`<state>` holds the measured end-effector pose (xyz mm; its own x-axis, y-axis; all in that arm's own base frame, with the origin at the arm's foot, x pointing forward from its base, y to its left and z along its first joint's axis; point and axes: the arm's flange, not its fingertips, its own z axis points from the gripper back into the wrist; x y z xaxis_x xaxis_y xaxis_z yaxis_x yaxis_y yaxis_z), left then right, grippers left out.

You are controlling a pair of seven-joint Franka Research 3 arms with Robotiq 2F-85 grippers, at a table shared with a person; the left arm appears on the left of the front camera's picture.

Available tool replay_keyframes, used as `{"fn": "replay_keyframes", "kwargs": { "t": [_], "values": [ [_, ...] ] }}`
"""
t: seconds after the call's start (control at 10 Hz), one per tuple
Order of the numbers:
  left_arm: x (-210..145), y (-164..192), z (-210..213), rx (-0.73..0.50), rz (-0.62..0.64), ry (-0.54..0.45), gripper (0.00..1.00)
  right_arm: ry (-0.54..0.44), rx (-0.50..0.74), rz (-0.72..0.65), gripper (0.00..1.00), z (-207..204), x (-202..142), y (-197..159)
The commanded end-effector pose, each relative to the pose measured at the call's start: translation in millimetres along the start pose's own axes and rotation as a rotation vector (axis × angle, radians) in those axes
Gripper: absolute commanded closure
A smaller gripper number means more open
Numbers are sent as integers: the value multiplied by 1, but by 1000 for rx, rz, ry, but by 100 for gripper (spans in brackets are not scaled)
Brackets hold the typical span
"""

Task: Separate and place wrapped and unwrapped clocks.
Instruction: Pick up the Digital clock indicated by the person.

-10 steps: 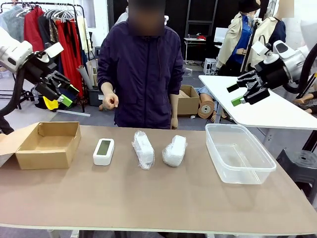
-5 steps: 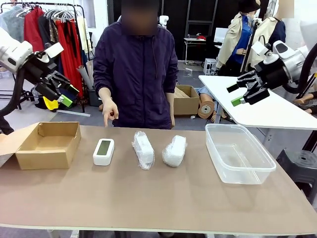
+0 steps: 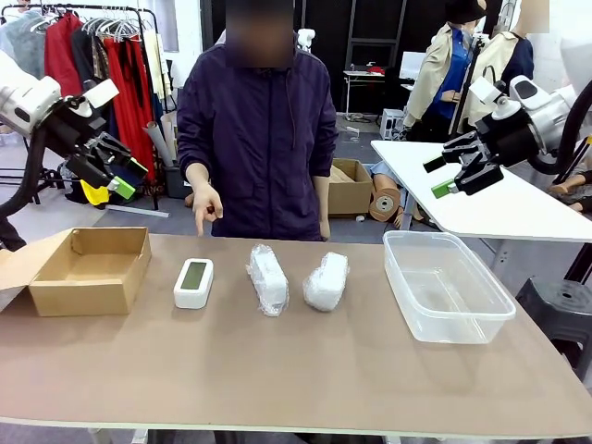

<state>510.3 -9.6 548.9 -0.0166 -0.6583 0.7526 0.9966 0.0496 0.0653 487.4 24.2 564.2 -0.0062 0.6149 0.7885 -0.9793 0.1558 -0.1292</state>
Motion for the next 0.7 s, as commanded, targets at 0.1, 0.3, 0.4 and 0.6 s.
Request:
{"fn": "replay_keyframes", "kwargs": {
  "t": [0.1,0.3,0.4,0.6],
  "values": [
    [0,-1,1,2,0,-3,0,-3,-5,4,0,-1,1,1],
    [0,-1,1,2,0,-3,0,-3,-5,4,0,-1,1,1],
    [0,-1,1,2,0,-3,0,-3,-5,4,0,-1,1,1],
    [0,-1,1,2,0,-3,0,-3,-5,4,0,-1,1,1]
  ]
}}
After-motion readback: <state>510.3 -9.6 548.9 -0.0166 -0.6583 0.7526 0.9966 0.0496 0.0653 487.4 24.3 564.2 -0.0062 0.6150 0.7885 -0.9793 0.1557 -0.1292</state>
